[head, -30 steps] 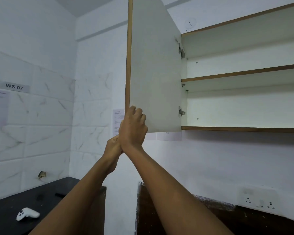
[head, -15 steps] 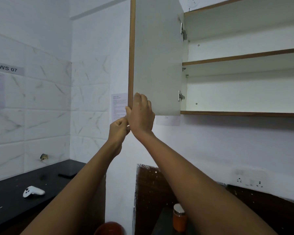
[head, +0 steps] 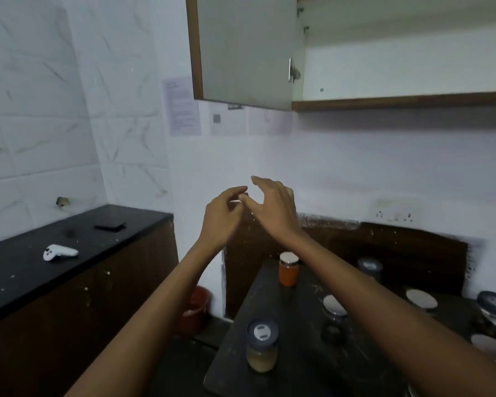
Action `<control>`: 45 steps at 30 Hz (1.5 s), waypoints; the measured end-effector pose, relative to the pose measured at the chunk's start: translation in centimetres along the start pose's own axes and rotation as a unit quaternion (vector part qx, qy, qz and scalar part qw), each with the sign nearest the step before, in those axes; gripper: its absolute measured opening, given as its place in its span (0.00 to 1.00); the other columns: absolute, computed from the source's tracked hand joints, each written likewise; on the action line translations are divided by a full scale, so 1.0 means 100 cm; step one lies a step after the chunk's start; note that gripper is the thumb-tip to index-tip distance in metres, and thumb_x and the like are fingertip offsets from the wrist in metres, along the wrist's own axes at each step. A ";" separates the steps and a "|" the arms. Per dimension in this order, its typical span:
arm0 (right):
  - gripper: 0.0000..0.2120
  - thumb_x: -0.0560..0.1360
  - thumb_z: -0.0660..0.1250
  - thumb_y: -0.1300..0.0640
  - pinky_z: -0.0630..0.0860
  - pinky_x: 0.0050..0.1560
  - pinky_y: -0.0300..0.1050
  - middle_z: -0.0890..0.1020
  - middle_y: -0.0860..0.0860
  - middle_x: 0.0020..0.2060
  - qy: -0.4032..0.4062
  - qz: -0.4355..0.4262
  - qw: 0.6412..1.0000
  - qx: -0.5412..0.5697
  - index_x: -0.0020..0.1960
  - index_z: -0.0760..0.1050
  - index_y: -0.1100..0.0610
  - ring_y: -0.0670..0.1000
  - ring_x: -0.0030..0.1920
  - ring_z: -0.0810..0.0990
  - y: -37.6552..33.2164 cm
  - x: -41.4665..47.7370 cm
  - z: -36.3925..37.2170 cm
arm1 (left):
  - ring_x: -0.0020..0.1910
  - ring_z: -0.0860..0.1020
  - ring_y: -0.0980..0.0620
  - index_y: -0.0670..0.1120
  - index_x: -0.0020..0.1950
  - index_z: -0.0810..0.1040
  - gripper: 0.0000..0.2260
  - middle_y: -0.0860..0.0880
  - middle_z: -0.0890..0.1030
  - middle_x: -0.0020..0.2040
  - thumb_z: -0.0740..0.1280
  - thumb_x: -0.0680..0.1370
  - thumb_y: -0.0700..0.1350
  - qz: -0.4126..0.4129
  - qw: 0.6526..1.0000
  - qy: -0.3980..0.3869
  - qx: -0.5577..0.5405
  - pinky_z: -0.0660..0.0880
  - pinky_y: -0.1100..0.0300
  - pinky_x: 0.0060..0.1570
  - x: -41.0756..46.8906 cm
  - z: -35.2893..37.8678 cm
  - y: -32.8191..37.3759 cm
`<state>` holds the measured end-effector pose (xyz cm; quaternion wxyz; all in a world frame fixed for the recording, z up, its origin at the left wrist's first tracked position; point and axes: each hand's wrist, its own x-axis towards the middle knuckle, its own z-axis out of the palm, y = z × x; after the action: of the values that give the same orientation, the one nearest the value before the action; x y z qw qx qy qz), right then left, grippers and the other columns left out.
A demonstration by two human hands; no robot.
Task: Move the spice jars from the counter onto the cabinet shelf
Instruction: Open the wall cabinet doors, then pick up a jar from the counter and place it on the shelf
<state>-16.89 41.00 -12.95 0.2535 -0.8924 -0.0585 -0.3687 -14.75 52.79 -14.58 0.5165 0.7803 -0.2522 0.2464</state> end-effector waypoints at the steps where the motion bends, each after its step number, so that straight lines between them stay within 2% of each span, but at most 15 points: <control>1: 0.23 0.76 0.64 0.46 0.58 0.66 0.46 0.75 0.51 0.65 -0.013 0.002 1.000 0.006 0.68 0.70 0.55 0.52 0.66 0.70 0.010 -0.009 0.004 | 0.54 0.77 0.56 0.46 0.63 0.76 0.13 0.49 0.79 0.60 0.62 0.79 0.41 0.008 1.000 -0.021 0.017 0.69 0.78 0.47 -0.008 0.004 -0.006; 3: 0.23 0.75 0.65 0.47 0.59 0.66 0.47 0.75 0.51 0.64 -0.037 0.001 0.999 0.016 0.67 0.71 0.54 0.51 0.66 0.70 0.030 -0.026 0.014 | 0.54 0.77 0.56 0.46 0.63 0.76 0.13 0.50 0.79 0.60 0.64 0.78 0.41 0.015 0.997 -0.065 0.038 0.69 0.76 0.50 -0.024 0.011 -0.023; 6: 0.21 0.74 0.67 0.50 0.62 0.65 0.48 0.75 0.51 0.64 -0.078 0.000 0.997 0.016 0.66 0.72 0.55 0.51 0.66 0.70 0.064 -0.052 0.030 | 0.57 0.76 0.54 0.46 0.62 0.77 0.13 0.50 0.79 0.59 0.65 0.78 0.40 0.011 0.990 -0.119 0.078 0.72 0.63 0.58 -0.049 0.025 -0.057; 10: 0.21 0.75 0.67 0.56 0.64 0.67 0.46 0.72 0.51 0.66 -0.195 0.014 0.980 0.045 0.67 0.71 0.55 0.50 0.67 0.68 0.114 -0.092 0.064 | 0.50 0.75 0.61 0.48 0.60 0.77 0.12 0.54 0.77 0.56 0.64 0.78 0.39 -0.043 0.972 -0.205 0.103 0.72 0.63 0.55 -0.088 0.047 -0.094; 13: 0.21 0.75 0.67 0.58 0.62 0.69 0.47 0.70 0.51 0.68 -0.276 0.038 0.959 0.050 0.67 0.70 0.54 0.50 0.69 0.66 0.146 -0.118 0.092 | 0.52 0.77 0.57 0.47 0.59 0.78 0.12 0.51 0.80 0.56 0.64 0.76 0.40 -0.036 0.948 -0.273 0.159 0.74 0.60 0.57 -0.109 0.062 -0.121; 16: 0.22 0.74 0.67 0.58 0.60 0.68 0.44 0.69 0.51 0.69 -0.327 0.061 0.942 0.049 0.67 0.70 0.54 0.51 0.69 0.65 0.172 -0.139 0.121 | 0.55 0.77 0.52 0.48 0.59 0.78 0.13 0.49 0.80 0.57 0.63 0.75 0.42 -0.022 0.914 -0.325 0.241 0.73 0.58 0.57 -0.121 0.076 -0.148; 22: 0.32 0.70 0.71 0.54 0.59 0.70 0.48 0.57 0.53 0.74 -0.414 0.118 0.899 0.079 0.71 0.64 0.53 0.57 0.72 0.58 0.201 -0.163 0.165 | 0.59 0.76 0.47 0.45 0.62 0.77 0.19 0.46 0.78 0.60 0.56 0.75 0.48 -0.080 0.871 -0.377 0.304 0.70 0.53 0.58 -0.133 0.098 -0.180; 26: 0.39 0.66 0.75 0.52 0.58 0.72 0.52 0.52 0.52 0.75 -0.433 0.156 0.879 0.123 0.73 0.60 0.50 0.56 0.74 0.52 0.216 -0.177 0.183 | 0.68 0.68 0.51 0.49 0.66 0.73 0.19 0.50 0.71 0.68 0.60 0.75 0.44 -0.101 0.842 -0.422 0.320 0.66 0.51 0.65 -0.148 0.113 -0.195; 30: 0.39 0.67 0.75 0.55 0.61 0.71 0.51 0.51 0.52 0.75 -0.442 0.185 0.862 0.165 0.73 0.60 0.51 0.54 0.74 0.56 0.223 -0.193 0.198 | 0.70 0.65 0.50 0.51 0.67 0.72 0.20 0.50 0.68 0.70 0.58 0.74 0.46 -0.114 0.838 -0.435 0.310 0.63 0.52 0.66 -0.161 0.120 -0.202; 34: 0.35 0.66 0.75 0.61 0.65 0.63 0.36 0.60 0.52 0.71 -0.400 0.209 0.867 0.211 0.70 0.65 0.56 0.48 0.67 0.65 0.224 -0.195 0.200 | 0.68 0.68 0.47 0.50 0.66 0.74 0.24 0.47 0.70 0.69 0.51 0.72 0.50 -0.083 0.853 -0.419 0.299 0.64 0.53 0.63 -0.164 0.118 -0.211; 35: 0.34 0.66 0.75 0.62 0.64 0.61 0.34 0.63 0.53 0.69 -0.385 0.216 0.870 0.219 0.69 0.67 0.57 0.48 0.66 0.67 0.223 -0.194 0.199 | 0.69 0.67 0.47 0.49 0.67 0.73 0.23 0.47 0.69 0.70 0.53 0.73 0.48 -0.082 0.853 -0.422 0.295 0.64 0.53 0.64 -0.163 0.117 -0.213; 36: 0.32 0.65 0.76 0.64 0.65 0.60 0.34 0.64 0.53 0.68 -0.368 0.222 0.874 0.228 0.67 0.69 0.59 0.49 0.66 0.68 0.223 -0.193 0.198 | 0.70 0.65 0.47 0.50 0.68 0.71 0.21 0.47 0.67 0.71 0.58 0.74 0.46 -0.078 0.853 -0.426 0.292 0.63 0.52 0.65 -0.163 0.116 -0.215; 38: 0.30 0.64 0.76 0.65 0.67 0.63 0.38 0.66 0.53 0.67 -0.345 0.242 0.872 0.249 0.65 0.72 0.58 0.50 0.66 0.68 0.220 -0.189 0.193 | 0.73 0.60 0.48 0.52 0.72 0.65 0.26 0.48 0.62 0.74 0.65 0.74 0.44 -0.062 0.850 -0.435 0.291 0.61 0.50 0.69 -0.163 0.115 -0.219; 42: 0.27 0.64 0.77 0.62 0.70 0.59 0.38 0.71 0.50 0.62 -0.303 0.263 0.864 0.304 0.60 0.74 0.52 0.47 0.62 0.71 0.217 -0.167 0.167 | 0.76 0.43 0.50 0.56 0.76 0.42 0.45 0.52 0.41 0.77 0.71 0.70 0.52 -0.004 0.846 -0.439 0.303 0.45 0.51 0.70 -0.153 0.112 -0.215; 45: 0.22 0.66 0.75 0.59 0.73 0.56 0.36 0.72 0.47 0.60 -0.297 0.287 0.841 0.349 0.57 0.75 0.47 0.45 0.59 0.73 0.214 -0.148 0.137 | 0.75 0.35 0.51 0.58 0.73 0.29 0.55 0.54 0.30 0.74 0.73 0.67 0.56 0.032 0.855 -0.426 0.295 0.41 0.50 0.70 -0.142 0.110 -0.205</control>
<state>-12.73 30.56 -40.15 0.6133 -0.7884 0.0032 0.0482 -10.75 51.50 -41.51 0.0961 0.9161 -0.3879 -0.0312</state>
